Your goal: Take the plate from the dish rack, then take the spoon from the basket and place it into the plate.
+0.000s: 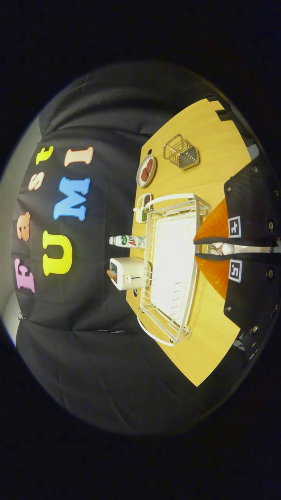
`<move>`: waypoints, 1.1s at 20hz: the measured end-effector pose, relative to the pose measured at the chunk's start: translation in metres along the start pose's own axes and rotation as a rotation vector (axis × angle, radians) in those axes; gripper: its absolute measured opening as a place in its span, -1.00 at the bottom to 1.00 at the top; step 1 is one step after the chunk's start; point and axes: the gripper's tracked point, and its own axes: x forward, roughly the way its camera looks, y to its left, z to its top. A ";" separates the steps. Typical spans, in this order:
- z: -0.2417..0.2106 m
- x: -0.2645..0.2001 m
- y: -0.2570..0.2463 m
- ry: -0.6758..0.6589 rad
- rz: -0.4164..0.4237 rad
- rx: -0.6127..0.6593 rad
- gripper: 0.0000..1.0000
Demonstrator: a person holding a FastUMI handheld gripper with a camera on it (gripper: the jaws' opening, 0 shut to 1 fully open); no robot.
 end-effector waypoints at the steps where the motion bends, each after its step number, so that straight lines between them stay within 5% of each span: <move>1: -0.004 0.004 0.000 0.011 0.003 0.005 -0.88; 22: -0.017 0.039 0.001 0.069 0.042 0.011 -0.65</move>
